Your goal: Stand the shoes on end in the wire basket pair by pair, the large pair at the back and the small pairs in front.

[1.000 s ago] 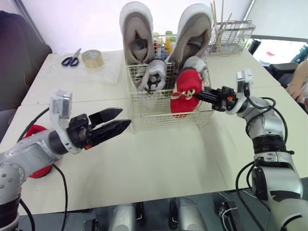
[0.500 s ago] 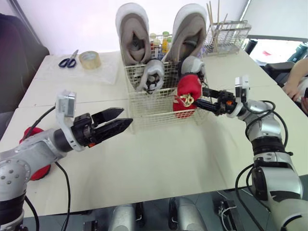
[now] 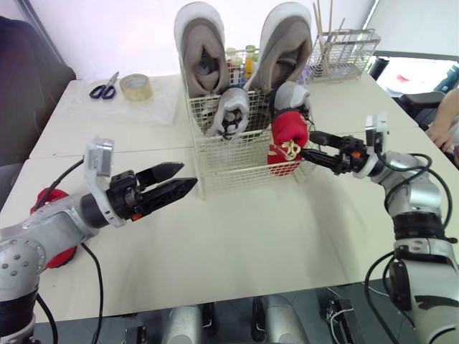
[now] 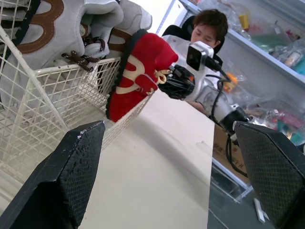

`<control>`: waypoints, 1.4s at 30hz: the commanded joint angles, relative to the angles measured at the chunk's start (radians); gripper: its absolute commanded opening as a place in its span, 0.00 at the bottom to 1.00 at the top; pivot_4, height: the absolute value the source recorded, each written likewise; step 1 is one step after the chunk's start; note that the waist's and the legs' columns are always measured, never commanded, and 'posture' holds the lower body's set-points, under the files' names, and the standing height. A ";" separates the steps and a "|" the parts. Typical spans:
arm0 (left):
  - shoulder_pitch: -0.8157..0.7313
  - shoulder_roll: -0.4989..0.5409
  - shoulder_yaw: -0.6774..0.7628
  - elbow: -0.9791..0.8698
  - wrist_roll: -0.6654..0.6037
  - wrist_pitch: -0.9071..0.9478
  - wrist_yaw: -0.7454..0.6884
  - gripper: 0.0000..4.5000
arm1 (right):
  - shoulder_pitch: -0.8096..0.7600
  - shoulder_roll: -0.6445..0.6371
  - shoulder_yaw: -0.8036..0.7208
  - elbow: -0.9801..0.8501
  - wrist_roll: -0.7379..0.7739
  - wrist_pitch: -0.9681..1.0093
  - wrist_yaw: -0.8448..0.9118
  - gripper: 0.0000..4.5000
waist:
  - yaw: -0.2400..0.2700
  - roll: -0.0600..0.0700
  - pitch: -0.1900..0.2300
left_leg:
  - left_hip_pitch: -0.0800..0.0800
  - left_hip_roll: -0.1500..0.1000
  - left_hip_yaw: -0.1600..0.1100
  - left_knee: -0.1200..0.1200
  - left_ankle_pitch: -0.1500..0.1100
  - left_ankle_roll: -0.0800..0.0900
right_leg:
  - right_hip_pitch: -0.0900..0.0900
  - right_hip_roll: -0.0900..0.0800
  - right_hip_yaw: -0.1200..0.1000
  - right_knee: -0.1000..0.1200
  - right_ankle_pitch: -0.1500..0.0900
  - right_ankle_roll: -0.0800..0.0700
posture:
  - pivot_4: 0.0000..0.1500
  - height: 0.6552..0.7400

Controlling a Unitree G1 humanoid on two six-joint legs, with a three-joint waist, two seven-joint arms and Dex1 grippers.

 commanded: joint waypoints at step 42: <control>0.612 0.333 0.649 1.056 0.646 0.072 -0.730 1.00 | -0.275 -0.145 0.453 -0.732 0.160 0.497 0.114 0.99 | -0.001 -0.014 -0.006 | -0.024 0.001 0.007 -0.018 0.001 -0.005 | -0.039 -0.005 -0.010 -0.016 0.015 -0.011 | 1.00 1.00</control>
